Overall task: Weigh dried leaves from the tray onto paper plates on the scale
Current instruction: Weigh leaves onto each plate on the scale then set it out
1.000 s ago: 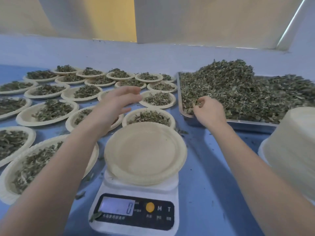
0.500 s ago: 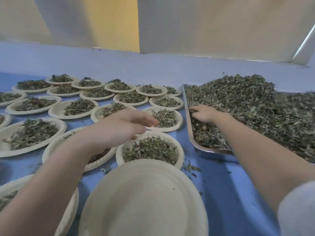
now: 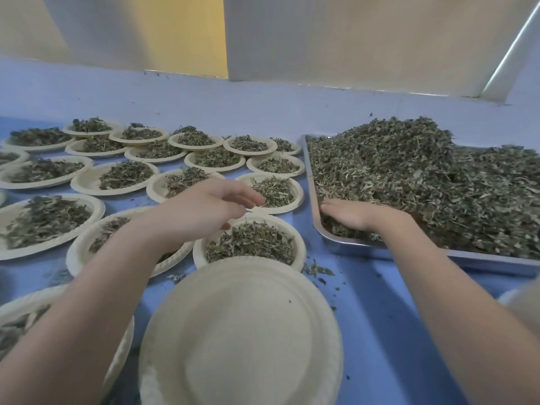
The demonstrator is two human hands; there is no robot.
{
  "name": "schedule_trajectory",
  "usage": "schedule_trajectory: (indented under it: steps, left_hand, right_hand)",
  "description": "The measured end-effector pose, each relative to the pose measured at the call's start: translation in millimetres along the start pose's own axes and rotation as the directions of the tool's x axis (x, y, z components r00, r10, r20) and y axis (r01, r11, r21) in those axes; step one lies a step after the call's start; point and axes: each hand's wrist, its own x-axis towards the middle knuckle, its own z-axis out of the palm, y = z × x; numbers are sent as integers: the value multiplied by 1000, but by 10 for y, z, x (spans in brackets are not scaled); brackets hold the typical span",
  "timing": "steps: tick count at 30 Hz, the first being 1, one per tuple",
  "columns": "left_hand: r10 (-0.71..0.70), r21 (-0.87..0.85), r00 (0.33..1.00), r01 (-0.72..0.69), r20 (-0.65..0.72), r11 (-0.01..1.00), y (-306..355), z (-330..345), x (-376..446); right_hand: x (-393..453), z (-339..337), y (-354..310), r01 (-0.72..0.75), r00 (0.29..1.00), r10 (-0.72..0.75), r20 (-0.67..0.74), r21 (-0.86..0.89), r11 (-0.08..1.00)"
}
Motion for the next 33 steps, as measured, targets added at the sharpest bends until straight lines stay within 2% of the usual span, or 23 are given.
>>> schedule_trajectory:
  steps: [4,7,11,16,20,23,28,31,33]
  left_hand:
    - [7,-11,1000,-6,15,1000,23,24,-24]
    - [26,-31,1000,-25,12,999,41,17,-37]
    - [21,-40,1000,-21,5,999,38,-2,-39]
    - [-1,-33,1000,1,0,999,10,-9,-24]
    - [-10,-38,1000,10,-2,999,-6,-12,-18]
    - [-11,-37,1000,11,-8,999,-9,-3,-13]
    - [-20,-66,999,18,-37,998,-11,18,-41]
    - [-21,-96,995,12,-93,995,-24,35,-82]
    - [-16,-119,991,1,-130,993,-22,66,-114]
  right_hand:
    - [-217,10,97,-47,984,50,-170,23,999]
    - [-353,83,7,-72,982,66,-178,-26,997]
    - [-441,199,-67,54,965,-67,-254,-60,997]
    - [-480,241,-60,79,962,-109,-249,-129,988]
    - [-459,203,-68,145,937,-142,-319,-12,989]
    - [-357,78,-16,100,898,-78,-433,29,995]
    - [-199,-111,14,-56,780,201,-592,255,965]
    - [-225,-145,-79,-42,696,337,-634,433,900]
    - [-289,-129,-173,28,671,384,-635,539,842]
